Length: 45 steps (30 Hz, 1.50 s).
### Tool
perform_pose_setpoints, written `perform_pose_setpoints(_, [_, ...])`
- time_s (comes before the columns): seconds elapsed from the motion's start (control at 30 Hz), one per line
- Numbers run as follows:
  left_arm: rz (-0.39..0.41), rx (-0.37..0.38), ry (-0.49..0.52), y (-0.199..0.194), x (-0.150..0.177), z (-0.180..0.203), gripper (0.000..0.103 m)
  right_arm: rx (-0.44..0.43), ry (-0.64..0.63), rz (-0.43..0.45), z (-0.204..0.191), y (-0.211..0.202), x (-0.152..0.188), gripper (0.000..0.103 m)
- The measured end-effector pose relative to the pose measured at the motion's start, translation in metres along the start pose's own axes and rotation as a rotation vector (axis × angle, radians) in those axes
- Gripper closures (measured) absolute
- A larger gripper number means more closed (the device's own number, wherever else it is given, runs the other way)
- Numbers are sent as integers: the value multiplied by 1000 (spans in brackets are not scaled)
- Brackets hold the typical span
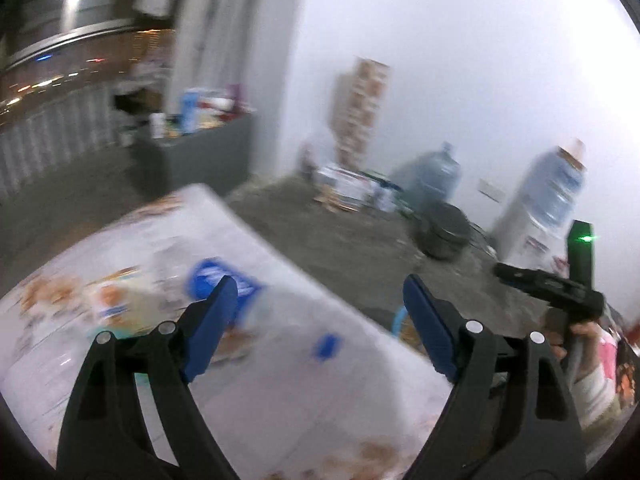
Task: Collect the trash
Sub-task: 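Grasp the Pepsi bottle with the right gripper while the left grasps the green plastic bag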
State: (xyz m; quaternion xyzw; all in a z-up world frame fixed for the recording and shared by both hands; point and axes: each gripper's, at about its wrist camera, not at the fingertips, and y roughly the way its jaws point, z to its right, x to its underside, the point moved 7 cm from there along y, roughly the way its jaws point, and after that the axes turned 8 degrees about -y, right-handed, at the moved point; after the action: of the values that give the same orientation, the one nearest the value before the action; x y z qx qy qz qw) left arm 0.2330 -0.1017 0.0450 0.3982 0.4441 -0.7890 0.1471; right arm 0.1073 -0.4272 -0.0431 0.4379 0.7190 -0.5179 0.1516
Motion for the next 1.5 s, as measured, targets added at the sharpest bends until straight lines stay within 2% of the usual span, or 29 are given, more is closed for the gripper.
perform_pose_setpoints(0.1, [31, -85, -64, -23, 5, -46, 22, -61, -68, -29, -41, 13, -4, 24])
perform_pose_setpoints(0.23, [38, -136, -138, -46, 13, -91, 22, -136, -143, -75, -93, 32, -3, 24])
perform_pose_setpoints(0.47, [27, -160, -156, -41, 25, -116, 22, -203, -259, -158, -164, 70, 3, 24])
perform_pose_setpoints(0.63, [-19, -171, -193, -18, 42, -131, 22, -214, -337, -205, -200, 103, 4, 24])
perform_pose_setpoints(0.77, [-70, -169, -273, 4, 59, -149, 22, -213, -380, -255, -216, 133, 3, 24])
perform_pose_setpoints(0.9, [-125, -156, -453, 28, 69, -179, 23, -216, -406, -308, -230, 162, 5, 24])
perform_pose_setpoints(1.03, [-133, -122, -597, 44, 68, -197, 23, -230, -426, -374, -244, 194, 9, 24])
perform_pose_setpoints(1.17, [-153, -162, -637, 61, 70, -203, 23, -242, -444, -432, -253, 215, 19, 24])
perform_pose_setpoints(1.33, [-162, -220, -627, 78, 73, -206, 31, -263, -439, -500, -258, 228, 35, 24])
perform_pose_setpoints(1.4, [-166, -221, -646, 84, 76, -206, 38, -266, -440, -519, -258, 228, 41, 36])
perform_pose_setpoints(1.43, [-164, -217, -653, 85, 77, -206, 39, -272, -436, -528, -258, 229, 43, 37])
perform_pose_setpoints(1.5, [-155, -186, -661, 87, 79, -202, 48, -284, -425, -539, -258, 224, 49, 39])
